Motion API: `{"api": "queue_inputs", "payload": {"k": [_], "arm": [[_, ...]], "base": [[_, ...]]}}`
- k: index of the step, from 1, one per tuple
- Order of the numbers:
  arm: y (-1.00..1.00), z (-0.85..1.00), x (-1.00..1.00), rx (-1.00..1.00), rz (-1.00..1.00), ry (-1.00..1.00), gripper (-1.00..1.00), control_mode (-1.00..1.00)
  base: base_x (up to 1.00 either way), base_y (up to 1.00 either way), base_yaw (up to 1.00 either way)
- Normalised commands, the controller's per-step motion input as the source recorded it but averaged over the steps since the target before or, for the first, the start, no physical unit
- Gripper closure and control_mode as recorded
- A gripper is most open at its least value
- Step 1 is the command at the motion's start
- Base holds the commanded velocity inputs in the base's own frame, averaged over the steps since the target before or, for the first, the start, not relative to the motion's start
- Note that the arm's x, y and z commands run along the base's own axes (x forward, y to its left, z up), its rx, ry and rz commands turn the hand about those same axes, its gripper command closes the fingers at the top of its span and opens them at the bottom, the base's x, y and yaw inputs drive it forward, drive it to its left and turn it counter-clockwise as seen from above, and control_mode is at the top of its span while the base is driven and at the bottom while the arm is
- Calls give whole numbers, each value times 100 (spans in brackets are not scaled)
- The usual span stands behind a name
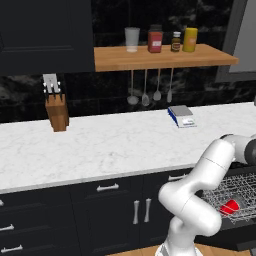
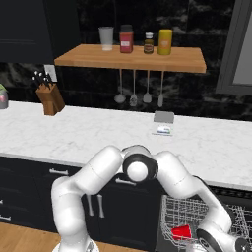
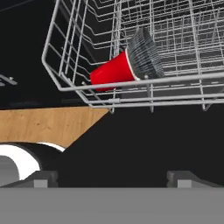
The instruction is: Pick up the cup and bowl from the counter, place them in the dishwasher, and close the dishwasher door.
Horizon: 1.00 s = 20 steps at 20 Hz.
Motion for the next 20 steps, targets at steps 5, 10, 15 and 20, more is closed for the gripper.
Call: {"api": "queue_inputs", "payload": {"k": [5,10,15,20], "arm": [[-1,-10,2,-1,0,0,-100,-100],[-1,-40,0,-9,0,-6,-100,-100],[0,-35,9,-9,0,-2,-100,-100],[0,-28,16,-9,-1,-1,-100,-100]], "base": [[0,0,0],[0,0,0],[0,0,0],[0,0,0]]}}
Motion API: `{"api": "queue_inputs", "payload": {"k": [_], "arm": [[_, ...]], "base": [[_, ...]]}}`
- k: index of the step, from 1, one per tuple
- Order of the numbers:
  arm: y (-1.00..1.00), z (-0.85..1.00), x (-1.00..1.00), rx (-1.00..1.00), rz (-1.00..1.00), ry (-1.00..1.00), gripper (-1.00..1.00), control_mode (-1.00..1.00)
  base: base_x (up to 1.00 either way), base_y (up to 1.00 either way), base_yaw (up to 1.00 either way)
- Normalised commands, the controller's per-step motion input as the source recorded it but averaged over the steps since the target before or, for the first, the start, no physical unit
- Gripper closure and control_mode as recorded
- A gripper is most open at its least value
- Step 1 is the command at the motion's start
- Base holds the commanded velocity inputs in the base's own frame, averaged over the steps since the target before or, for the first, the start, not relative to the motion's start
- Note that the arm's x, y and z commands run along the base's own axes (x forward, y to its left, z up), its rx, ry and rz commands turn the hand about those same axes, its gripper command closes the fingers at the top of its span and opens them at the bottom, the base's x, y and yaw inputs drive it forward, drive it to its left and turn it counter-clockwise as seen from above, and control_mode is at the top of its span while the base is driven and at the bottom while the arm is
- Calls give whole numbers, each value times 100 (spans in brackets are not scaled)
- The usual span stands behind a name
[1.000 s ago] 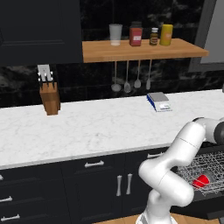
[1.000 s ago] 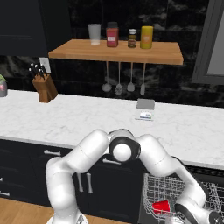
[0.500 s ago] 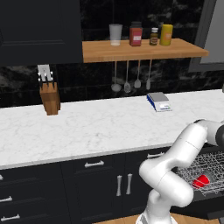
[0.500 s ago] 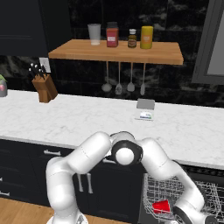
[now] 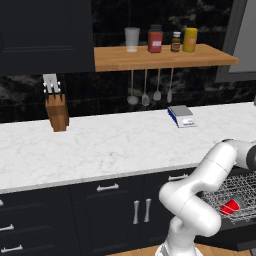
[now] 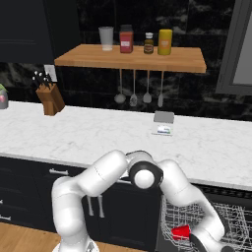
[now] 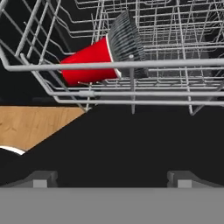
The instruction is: Pick up the cup and bowl from the counter, place them in the dishwasher, and close the dishwasher door.
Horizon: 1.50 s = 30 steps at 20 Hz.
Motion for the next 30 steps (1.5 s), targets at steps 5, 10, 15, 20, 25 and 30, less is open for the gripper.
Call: {"api": "queue_inputs", "payload": {"k": [5,10,15,20,25,30], "arm": [[0,-41,37,-12,-3,-3,-100,-100],[0,-32,70,-5,0,-10,-100,-100],[-1,-38,66,-5,0,-13,-100,-100],[0,-15,71,-12,0,-11,-100,-100],[0,6,79,-13,0,-1,-100,-100],[1,4,91,-2,0,-6,-100,-100]], "base": [[0,0,0],[0,0,0],[0,0,0],[0,0,0],[0,0,0],[0,0,0]]}}
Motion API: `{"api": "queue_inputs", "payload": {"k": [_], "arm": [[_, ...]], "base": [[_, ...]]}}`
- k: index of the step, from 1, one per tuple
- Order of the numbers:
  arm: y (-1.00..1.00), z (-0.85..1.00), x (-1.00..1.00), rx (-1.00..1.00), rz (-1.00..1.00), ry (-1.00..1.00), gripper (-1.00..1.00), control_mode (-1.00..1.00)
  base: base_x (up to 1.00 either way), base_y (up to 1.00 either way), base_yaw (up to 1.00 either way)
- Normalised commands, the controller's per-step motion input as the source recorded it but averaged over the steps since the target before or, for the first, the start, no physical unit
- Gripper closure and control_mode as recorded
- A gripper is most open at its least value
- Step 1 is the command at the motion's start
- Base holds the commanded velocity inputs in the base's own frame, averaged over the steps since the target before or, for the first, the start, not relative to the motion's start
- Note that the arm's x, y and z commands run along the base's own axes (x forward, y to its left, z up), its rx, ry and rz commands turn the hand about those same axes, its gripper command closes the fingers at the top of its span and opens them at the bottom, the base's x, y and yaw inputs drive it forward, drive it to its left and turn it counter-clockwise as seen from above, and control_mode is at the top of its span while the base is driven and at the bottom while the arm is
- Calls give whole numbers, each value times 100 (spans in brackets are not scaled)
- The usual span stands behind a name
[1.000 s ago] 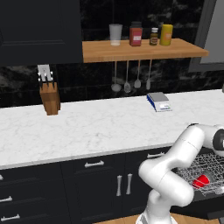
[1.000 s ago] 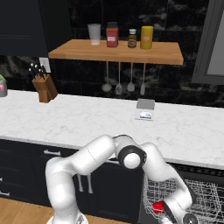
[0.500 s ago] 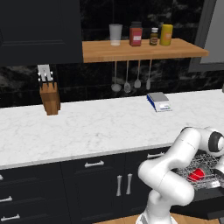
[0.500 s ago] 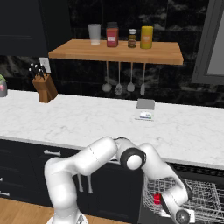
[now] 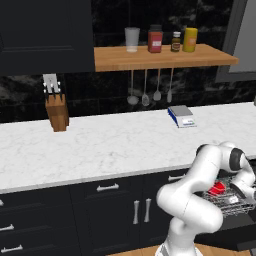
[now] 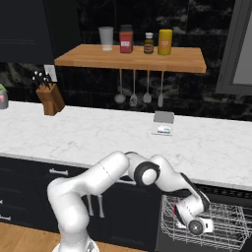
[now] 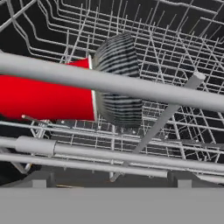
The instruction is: Pick up the cup and bowl from the counter, place them in the dishwasher, and close the dishwasher door.
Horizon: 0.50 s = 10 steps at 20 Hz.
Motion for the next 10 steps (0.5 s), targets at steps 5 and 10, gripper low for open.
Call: {"api": "queue_inputs", "payload": {"k": [5,10], "arm": [[-18,9,16,4,-2,-9,-100,-100],[-60,26,-100,8,-9,-4,-100,-100]], "base": [[0,0,0],[0,0,0]]}}
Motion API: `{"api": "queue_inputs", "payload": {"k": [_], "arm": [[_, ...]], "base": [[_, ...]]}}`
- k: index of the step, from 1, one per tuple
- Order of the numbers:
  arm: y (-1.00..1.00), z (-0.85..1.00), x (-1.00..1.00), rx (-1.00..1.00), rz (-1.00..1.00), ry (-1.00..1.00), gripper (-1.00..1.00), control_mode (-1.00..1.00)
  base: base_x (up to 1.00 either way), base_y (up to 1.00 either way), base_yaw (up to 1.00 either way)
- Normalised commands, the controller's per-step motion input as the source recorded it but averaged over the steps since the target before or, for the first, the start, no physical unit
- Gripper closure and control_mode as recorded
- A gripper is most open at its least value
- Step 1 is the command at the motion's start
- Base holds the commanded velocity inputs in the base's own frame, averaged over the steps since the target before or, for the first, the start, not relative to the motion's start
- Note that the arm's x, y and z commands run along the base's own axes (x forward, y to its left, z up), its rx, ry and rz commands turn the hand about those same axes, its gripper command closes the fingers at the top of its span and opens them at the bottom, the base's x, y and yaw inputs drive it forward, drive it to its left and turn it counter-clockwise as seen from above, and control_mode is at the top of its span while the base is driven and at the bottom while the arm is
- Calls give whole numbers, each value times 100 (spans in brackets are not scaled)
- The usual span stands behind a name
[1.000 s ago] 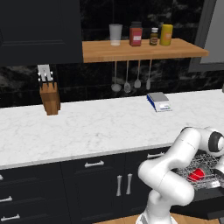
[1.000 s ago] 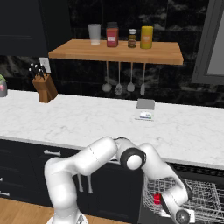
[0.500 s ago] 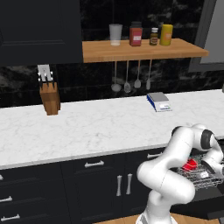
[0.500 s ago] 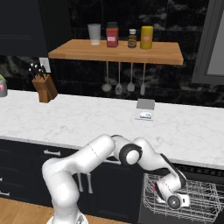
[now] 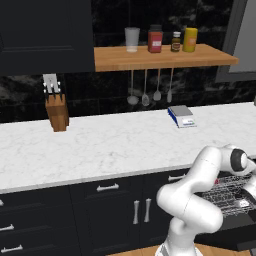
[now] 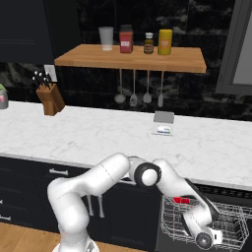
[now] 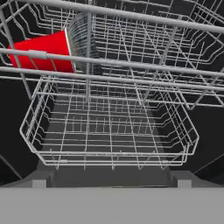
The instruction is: Pick up the cup and bowl from the counter, place them in the dishwasher, and close the dishwasher door.
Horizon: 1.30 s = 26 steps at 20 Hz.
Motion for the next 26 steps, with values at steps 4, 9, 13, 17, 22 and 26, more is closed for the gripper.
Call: {"api": "queue_inputs", "payload": {"k": [4,9,13,17,22,26], "arm": [[-29,99,-96,1,0,9,-100,-100],[-52,100,-100,6,2,41,-100,-100],[-35,100,-100,12,7,21,-100,-100],[-11,84,-100,12,1,4,-100,-100],[5,24,-100,12,-2,-25,-100,-100],[20,0,-100,2,0,-48,-100,-100]], "base": [[0,0,0],[0,0,0],[0,0,0],[0,0,0],[0,0,0],[0,0,0]]}}
